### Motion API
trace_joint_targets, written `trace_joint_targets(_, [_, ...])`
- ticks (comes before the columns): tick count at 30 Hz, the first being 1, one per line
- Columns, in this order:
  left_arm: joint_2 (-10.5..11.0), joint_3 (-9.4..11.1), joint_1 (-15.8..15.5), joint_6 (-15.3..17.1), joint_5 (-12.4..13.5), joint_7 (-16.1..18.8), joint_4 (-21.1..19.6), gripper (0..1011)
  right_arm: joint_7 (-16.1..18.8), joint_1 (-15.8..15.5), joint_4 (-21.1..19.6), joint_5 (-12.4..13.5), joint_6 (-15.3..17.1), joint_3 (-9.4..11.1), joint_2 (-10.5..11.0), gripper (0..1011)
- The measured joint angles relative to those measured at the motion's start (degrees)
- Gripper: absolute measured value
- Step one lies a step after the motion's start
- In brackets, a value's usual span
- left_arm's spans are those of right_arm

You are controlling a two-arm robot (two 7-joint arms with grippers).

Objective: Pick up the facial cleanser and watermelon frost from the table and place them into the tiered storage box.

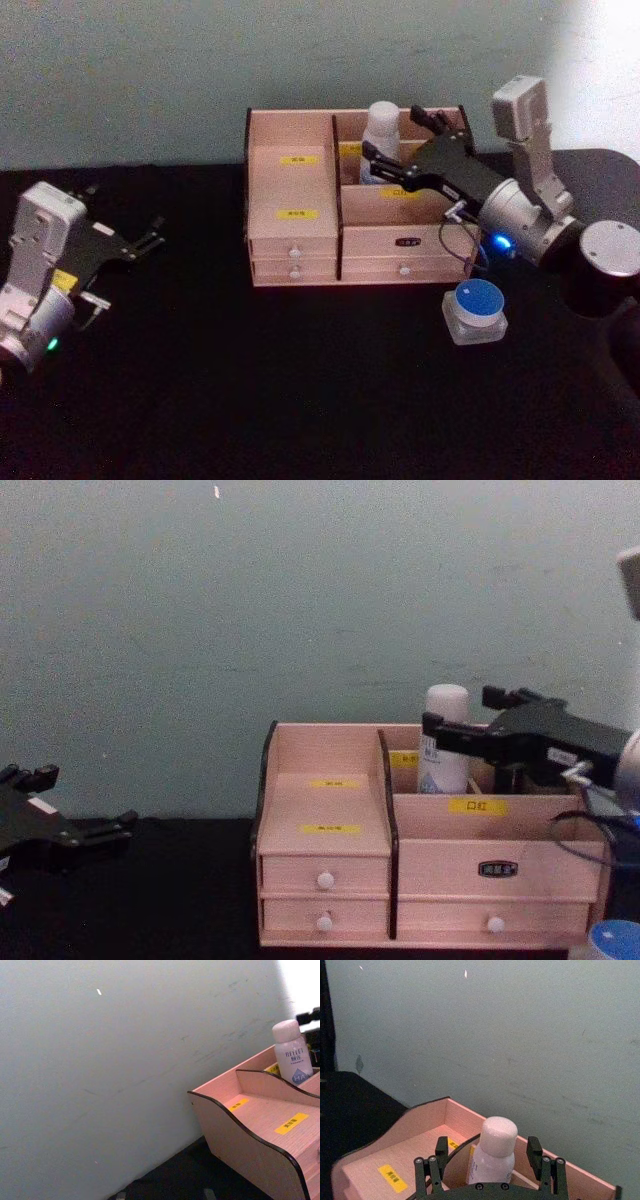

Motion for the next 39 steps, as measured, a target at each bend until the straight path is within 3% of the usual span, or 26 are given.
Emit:
trace_joint_targets(13, [0.0, 0.0, 0.0, 0.0, 0.0, 0.0, 0.0, 1001, 2.2, -12.6, -19.6, 5.5, 5.6, 3.1, 9.4, 1002])
trace_joint_targets(16, [0.0, 0.0, 0.0, 0.0, 0.0, 0.0, 0.0, 1001, 2.4, -17.1, -25.4, 8.1, 8.3, 4.7, 12.8, 1003])
trace_joint_targets(20, [0.0, 0.0, 0.0, 0.0, 0.0, 0.0, 0.0, 1001, 2.5, -20.3, -29.1, 10.0, 10.5, 6.0, 15.3, 1003])
trace_joint_targets(23, [0.0, 0.0, 0.0, 0.0, 0.0, 0.0, 0.0, 1001, 2.6, -24.2, -33.2, 12.0, 13.2, 7.4, 18.7, 1003])
trace_joint_targets(29, [0.0, 0.0, 0.0, 0.0, 0.0, 0.0, 0.0, 1001, 2.6, -29.9, -38.0, 15.4, 17.4, 9.4, 23.2, 1003])
trace_joint_targets(32, [0.0, 0.0, 0.0, 0.0, 0.0, 0.0, 0.0, 1001, 2.4, -31.3, -38.8, 16.4, 18.8, 9.7, 24.2, 1003])
trace_joint_targets(36, [0.0, 0.0, 0.0, 0.0, 0.0, 0.0, 0.0, 1001, 1.2, -32.5, -39.3, 17.2, 21.9, 9.4, 25.6, 1003])
trace_joint_targets(39, [0.0, 0.0, 0.0, 0.0, 0.0, 0.0, 0.0, 1001, -0.5, -32.3, -39.2, 17.6, 26.0, 8.3, 26.3, 1003])
